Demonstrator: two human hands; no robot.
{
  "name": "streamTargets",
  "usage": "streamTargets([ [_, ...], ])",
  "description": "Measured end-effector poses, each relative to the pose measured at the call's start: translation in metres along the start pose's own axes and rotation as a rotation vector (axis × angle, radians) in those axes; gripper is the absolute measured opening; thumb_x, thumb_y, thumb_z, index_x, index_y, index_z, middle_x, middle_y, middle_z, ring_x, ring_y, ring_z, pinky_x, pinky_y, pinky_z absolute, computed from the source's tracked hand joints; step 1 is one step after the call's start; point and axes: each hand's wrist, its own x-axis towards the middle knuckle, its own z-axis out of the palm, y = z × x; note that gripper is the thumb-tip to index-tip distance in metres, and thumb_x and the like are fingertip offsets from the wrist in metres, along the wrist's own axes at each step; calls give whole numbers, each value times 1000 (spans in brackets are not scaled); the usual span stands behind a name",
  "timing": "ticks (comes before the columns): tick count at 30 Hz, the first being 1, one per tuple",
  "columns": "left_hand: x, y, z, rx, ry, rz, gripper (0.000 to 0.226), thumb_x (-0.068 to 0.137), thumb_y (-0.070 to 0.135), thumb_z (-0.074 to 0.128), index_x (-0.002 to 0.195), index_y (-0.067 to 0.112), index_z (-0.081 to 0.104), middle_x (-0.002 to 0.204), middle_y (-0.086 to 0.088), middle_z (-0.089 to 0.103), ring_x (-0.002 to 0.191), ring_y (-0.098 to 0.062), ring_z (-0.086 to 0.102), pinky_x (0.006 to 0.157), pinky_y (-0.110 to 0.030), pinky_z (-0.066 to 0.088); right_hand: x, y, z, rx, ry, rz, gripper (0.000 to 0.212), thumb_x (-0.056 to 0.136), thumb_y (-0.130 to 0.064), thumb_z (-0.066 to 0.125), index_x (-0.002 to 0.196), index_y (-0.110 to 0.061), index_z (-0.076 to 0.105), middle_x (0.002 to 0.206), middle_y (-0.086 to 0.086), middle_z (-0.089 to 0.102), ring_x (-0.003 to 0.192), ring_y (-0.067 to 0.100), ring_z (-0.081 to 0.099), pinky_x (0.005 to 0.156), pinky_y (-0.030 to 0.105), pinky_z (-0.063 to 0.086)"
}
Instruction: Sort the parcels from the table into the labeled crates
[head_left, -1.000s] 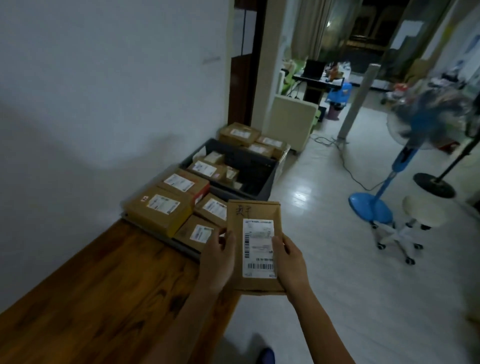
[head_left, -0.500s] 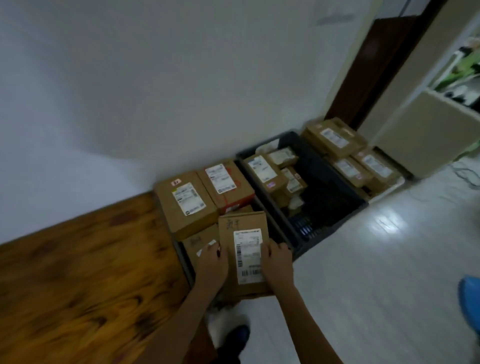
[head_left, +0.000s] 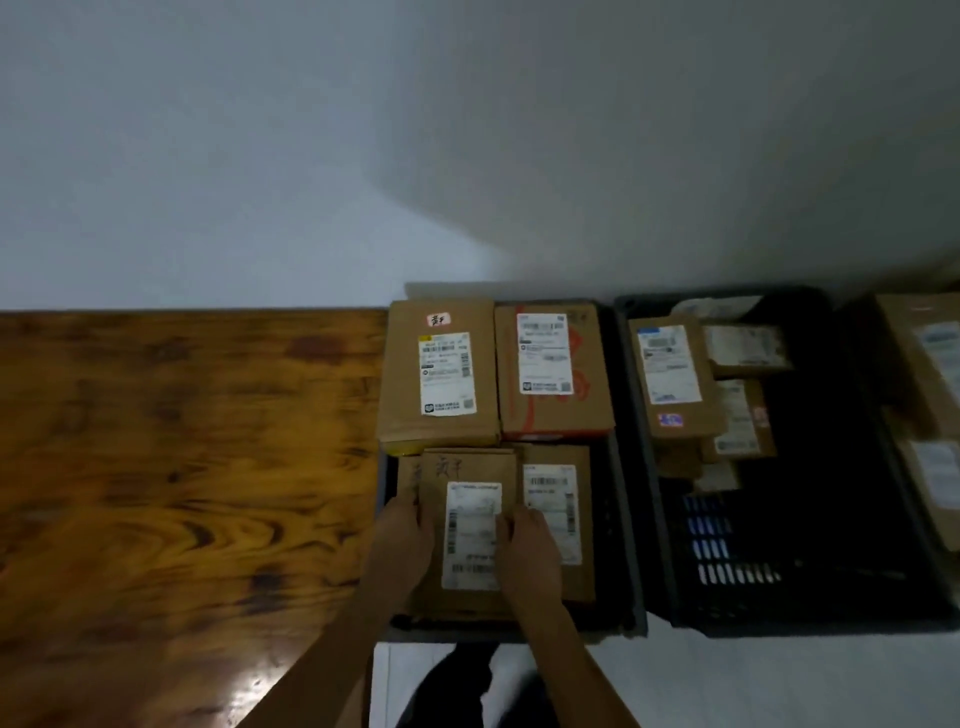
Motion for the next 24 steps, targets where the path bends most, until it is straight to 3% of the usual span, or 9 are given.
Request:
streamTargets([
  [3, 9, 3, -5, 44, -59, -42, 23, 107, 36, 39, 106, 17, 52, 77, 5, 56, 66, -9, 53, 54, -22, 39, 9, -1, -1, -38, -83, -69, 21, 109, -18, 39, 120, -8, 54, 122, 10, 57, 101, 16, 57, 80, 23, 45],
  [7, 8, 5, -5, 91, -87, -111, 17, 105, 25, 38, 112, 15, 50, 94, -5, 63, 84, -25, 62, 75, -40, 54, 11, -1, -8, -50, -76, -119, 28, 110, -25, 35, 116, -7, 54, 113, 9, 59, 88, 16, 55, 76, 27, 46],
  [11, -6, 17, 0, 248, -25, -166, 23, 102, 24, 39, 123, 16, 41, 118, -8, 59, 99, -29, 63, 79, -42, 53, 10, 2, -15, -3, -125, -142, 29, 108, -29, 36, 119, -10, 55, 109, 6, 61, 92, 17, 58, 77, 30, 46],
  [13, -20, 22, 7, 379, -14, -110, 45, 101, 31, 44, 143, 17, 34, 136, -9, 47, 117, -28, 55, 91, -41, 51, 10, 0, -19, 13, -162, -170, 25, 107, -27, 39, 120, -13, 55, 111, 6, 65, 96, 20, 62, 80, 31, 50],
  [16, -47, 15, 21, 487, -59, 18, 69, 101, 49, 41, 157, 16, 20, 162, -12, 20, 150, -35, 21, 117, -46, 28, 4, -7, -22, 14, -203, -221, 26, 107, -23, 40, 128, -14, 54, 118, 9, 66, 101, 22, 65, 81, 31, 51],
  [20, -53, -1, 23, 552, -164, 22, 79, 99, 59, 19, 160, 12, 4, 168, -10, -1, 155, -31, -5, 123, -45, 3, 0, -6, -30, -35, -243, -251, 43, 108, -29, 40, 148, -11, 40, 138, 10, 57, 121, 25, 59, 94, 33, 48],
  [24, -54, 11, 6, 567, -203, 30, 71, 104, 45, 38, 160, 14, 6, 168, -2, 3, 155, -25, -1, 125, -47, 10, -5, 8, -46, -85, -226, -294, 43, 106, -37, 43, 140, -11, 45, 130, 11, 59, 117, 27, 58, 93, 39, 53],
])
